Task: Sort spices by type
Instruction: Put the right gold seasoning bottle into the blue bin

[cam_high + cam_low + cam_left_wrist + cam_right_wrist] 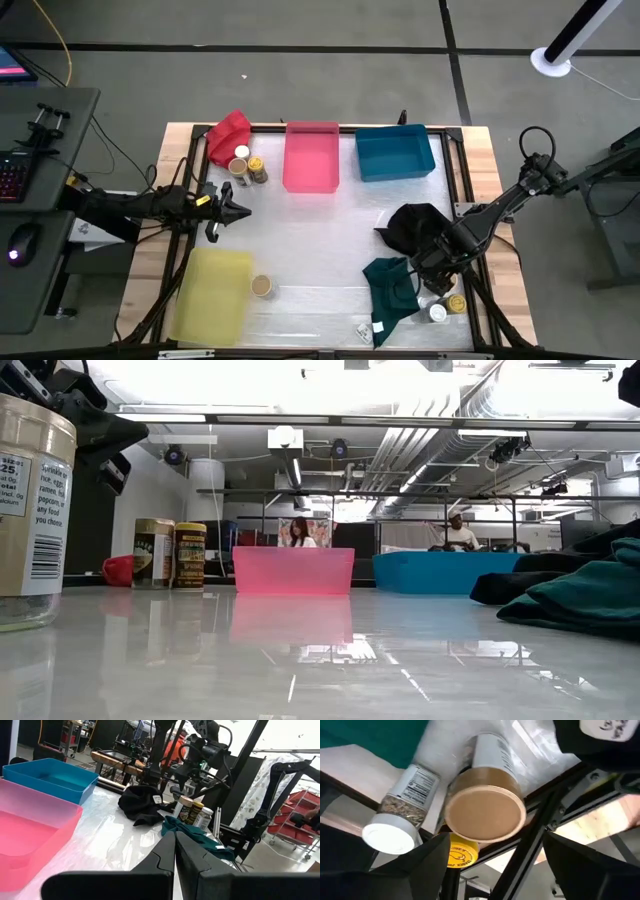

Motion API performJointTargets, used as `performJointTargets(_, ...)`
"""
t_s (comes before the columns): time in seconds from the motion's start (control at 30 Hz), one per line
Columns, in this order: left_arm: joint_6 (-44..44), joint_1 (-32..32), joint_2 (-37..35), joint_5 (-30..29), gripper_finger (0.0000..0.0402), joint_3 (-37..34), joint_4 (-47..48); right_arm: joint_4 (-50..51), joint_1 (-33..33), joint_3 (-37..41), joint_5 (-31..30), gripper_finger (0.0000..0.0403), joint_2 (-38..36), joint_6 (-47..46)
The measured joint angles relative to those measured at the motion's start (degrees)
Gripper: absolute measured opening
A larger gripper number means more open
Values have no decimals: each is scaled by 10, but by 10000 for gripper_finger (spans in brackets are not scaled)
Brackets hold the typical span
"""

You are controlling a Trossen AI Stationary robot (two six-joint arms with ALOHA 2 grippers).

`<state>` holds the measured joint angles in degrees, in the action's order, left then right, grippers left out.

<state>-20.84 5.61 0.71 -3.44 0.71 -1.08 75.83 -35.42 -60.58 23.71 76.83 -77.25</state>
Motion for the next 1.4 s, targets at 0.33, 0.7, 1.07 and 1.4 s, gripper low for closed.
performJointTargets(0.33, 0, 0, 0, 0, 0, 0, 0, -16, -5, 0, 9, 335, 0, -47)
performJointTargets(0.7, 0, 0, 0, 0, 0, 0, 0, -57, -6, 22, -3, 335, 0, -67)
performJointTargets(1.07, 0, 0, 0, 0, 0, 0, 0, -91, -6, 59, 6, 335, 1, -69)
performJointTargets(1.4, 0, 0, 0, 0, 0, 0, 0, -112, -6, 99, 36, 335, 1, -79)
